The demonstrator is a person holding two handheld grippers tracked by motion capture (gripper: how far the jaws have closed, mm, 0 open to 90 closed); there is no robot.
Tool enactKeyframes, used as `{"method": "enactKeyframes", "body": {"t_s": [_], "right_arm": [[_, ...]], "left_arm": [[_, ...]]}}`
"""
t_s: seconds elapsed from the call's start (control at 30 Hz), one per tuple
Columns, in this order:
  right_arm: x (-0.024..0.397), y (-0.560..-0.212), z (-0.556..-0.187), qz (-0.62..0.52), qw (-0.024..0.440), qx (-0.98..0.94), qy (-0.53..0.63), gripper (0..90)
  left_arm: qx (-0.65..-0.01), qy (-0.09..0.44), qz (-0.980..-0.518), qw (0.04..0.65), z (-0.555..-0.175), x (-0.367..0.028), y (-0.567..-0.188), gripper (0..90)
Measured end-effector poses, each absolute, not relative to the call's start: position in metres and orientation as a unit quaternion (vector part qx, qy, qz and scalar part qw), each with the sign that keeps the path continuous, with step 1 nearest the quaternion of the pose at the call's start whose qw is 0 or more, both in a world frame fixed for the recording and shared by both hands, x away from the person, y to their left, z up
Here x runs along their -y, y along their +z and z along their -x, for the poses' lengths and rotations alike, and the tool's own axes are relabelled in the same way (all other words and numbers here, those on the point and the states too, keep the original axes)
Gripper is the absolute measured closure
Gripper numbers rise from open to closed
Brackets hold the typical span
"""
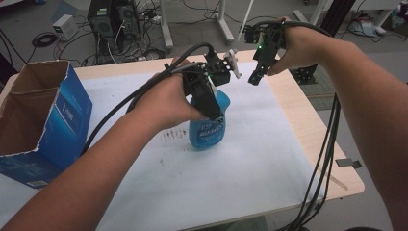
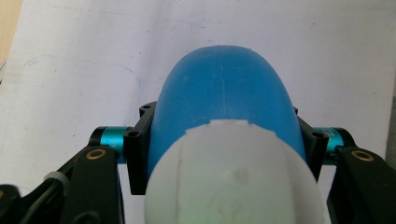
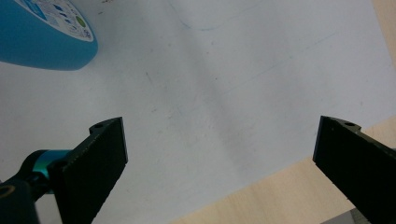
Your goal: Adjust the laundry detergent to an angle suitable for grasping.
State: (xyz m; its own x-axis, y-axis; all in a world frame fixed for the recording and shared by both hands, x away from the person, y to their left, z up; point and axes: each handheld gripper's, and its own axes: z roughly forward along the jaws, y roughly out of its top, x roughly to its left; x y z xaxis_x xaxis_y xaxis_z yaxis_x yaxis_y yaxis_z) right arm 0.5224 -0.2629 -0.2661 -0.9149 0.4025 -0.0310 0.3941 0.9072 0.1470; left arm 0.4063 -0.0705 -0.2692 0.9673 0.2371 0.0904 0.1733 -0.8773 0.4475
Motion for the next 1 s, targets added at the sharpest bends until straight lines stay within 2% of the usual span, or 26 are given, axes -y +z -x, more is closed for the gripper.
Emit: {"method": "enactKeyframes", "body": {"t_s": [0.3,0.47,1.0], "right_arm": [[0.246,-0.262,-0.514,-0.187,0.034,-0.979,0.069,2.1],[0.235,-0.259,-0.509,-0.18,0.033,-0.98,0.076,2.1],[0.201,-0.26,-0.505,-0.142,0.031,-0.987,0.063,2.1]], "left_arm": [[-0.081,0.073,-0.969,0.224,-0.395,0.049,-0.252,38.4],[-0.047,0.073,-0.973,0.215,-0.388,0.031,-0.247,38.4],[0.044,0.017,-0.973,0.225,-0.37,-0.011,-0.25,38.4]]}}
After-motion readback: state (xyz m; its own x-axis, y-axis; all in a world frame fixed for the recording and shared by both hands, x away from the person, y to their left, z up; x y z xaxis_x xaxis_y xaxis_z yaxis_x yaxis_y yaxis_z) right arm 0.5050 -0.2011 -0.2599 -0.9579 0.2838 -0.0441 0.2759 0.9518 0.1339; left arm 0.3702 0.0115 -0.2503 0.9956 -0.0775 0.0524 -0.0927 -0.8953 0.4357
